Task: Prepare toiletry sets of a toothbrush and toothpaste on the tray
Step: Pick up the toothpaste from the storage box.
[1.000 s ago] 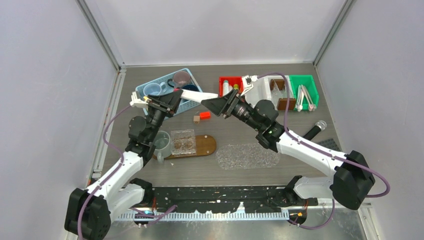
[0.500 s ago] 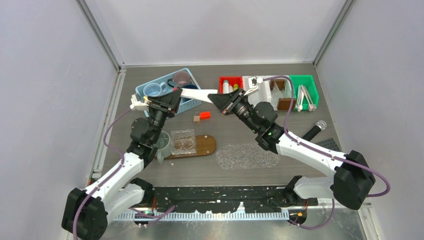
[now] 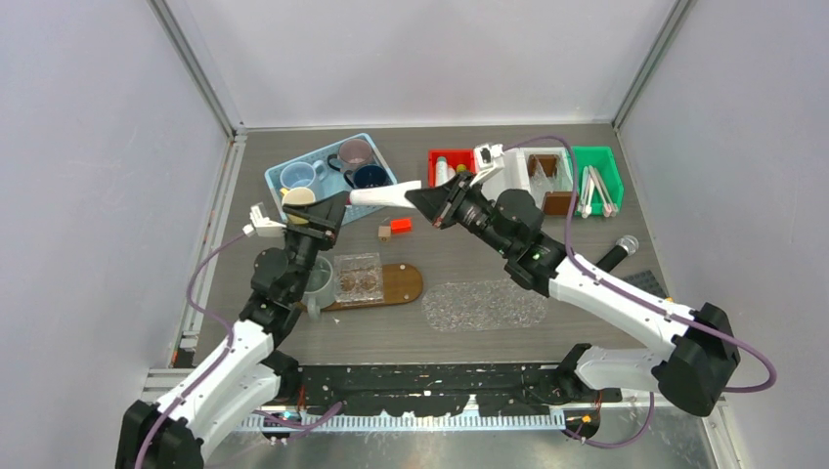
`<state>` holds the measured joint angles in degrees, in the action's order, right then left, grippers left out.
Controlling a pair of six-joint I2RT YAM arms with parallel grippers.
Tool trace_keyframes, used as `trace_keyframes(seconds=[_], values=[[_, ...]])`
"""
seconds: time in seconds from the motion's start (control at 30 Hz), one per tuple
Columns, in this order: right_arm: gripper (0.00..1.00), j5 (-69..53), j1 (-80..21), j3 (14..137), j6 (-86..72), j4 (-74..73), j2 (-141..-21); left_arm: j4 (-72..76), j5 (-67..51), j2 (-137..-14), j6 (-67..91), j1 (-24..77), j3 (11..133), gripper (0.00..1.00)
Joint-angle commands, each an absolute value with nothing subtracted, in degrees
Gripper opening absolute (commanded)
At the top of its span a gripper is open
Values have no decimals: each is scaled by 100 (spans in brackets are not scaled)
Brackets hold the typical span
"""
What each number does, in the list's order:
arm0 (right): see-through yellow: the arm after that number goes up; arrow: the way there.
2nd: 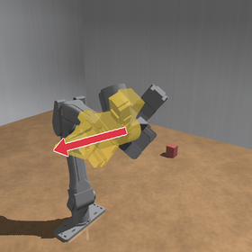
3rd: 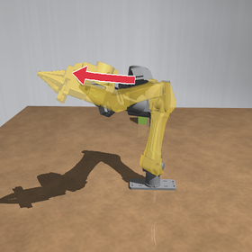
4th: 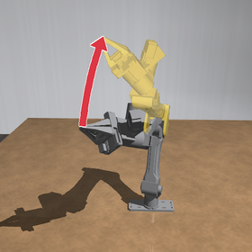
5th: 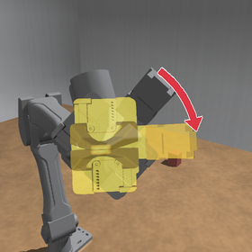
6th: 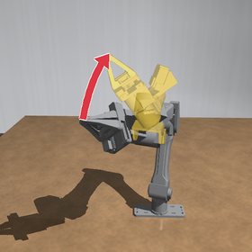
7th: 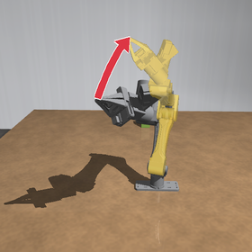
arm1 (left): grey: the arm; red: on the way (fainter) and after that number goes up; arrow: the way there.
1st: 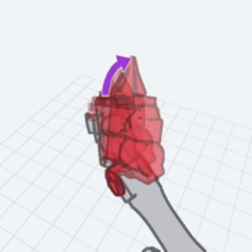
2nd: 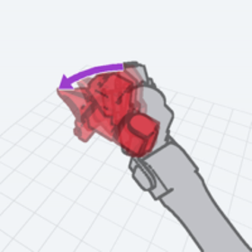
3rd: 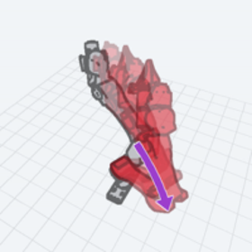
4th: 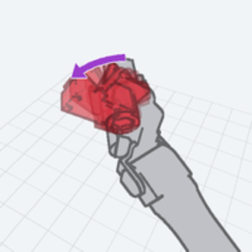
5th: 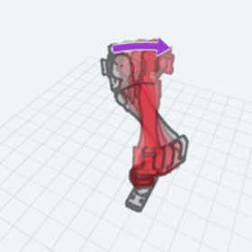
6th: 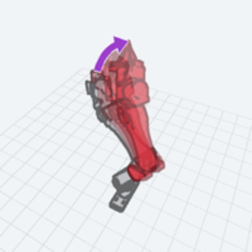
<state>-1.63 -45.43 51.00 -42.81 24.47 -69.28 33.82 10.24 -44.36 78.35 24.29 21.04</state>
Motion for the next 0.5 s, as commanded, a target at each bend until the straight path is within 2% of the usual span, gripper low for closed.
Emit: trace_keyframes(seconds=[0.0,0.2,0.33,0.47], values=[[1,-355,-4553,5944,-3432,1535,-6544,2075,1478,-3840,6527,2375,2295,79],[1,-640,-4553,7470,-2486,-1274,-7039,-504,1946,-3460,4095,2372,3412,90],[1,-683,-4604,8392,-2015,-2729,-7605,-1259,1885,-3543,2523,2365,4191,92],[1,-343,-4866,8940,-1539,-3504,-8050,-2000,2080,-3886,1287,2364,4999,95]])
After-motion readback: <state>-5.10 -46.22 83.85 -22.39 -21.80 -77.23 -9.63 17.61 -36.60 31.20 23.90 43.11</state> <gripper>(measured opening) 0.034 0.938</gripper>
